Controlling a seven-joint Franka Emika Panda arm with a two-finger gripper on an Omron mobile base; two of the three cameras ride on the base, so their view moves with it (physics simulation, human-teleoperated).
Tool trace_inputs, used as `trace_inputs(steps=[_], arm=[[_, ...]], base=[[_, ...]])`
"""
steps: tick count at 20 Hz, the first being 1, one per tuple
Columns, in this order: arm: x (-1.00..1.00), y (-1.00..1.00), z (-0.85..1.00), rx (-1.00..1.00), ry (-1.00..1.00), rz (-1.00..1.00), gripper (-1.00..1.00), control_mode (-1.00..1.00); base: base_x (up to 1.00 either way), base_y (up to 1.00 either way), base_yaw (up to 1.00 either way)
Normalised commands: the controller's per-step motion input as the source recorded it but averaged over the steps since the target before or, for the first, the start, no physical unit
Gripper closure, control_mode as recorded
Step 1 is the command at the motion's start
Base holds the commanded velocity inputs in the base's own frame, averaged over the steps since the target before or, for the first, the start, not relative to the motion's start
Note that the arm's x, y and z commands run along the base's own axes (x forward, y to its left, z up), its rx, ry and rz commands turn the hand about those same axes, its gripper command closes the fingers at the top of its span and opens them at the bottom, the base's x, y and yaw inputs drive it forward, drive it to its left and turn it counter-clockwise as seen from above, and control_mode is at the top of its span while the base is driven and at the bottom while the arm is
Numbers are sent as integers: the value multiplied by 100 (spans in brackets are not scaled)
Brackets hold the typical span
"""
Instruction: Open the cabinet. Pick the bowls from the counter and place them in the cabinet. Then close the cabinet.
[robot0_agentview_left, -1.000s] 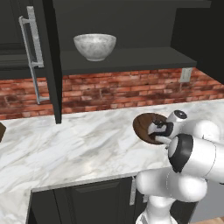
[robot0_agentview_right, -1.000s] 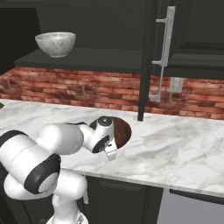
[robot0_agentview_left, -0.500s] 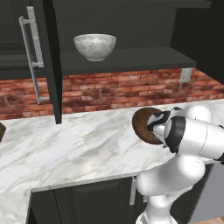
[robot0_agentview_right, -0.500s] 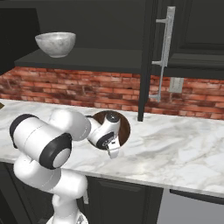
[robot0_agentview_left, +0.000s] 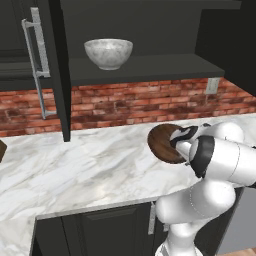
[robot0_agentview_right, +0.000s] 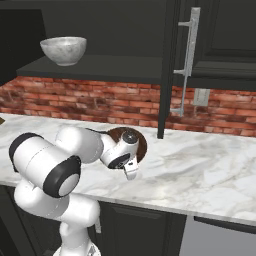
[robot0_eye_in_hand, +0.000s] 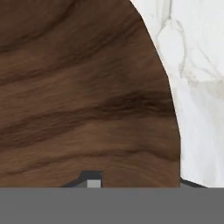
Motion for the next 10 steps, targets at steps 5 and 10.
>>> trace_inputs(steps=[5,10], arm=[[-8,11,0,0,-18,-3,100,-100],[-2,3,3,0,-6,-6,100,-100]], base=[[0,0,0],[0,0,0]])
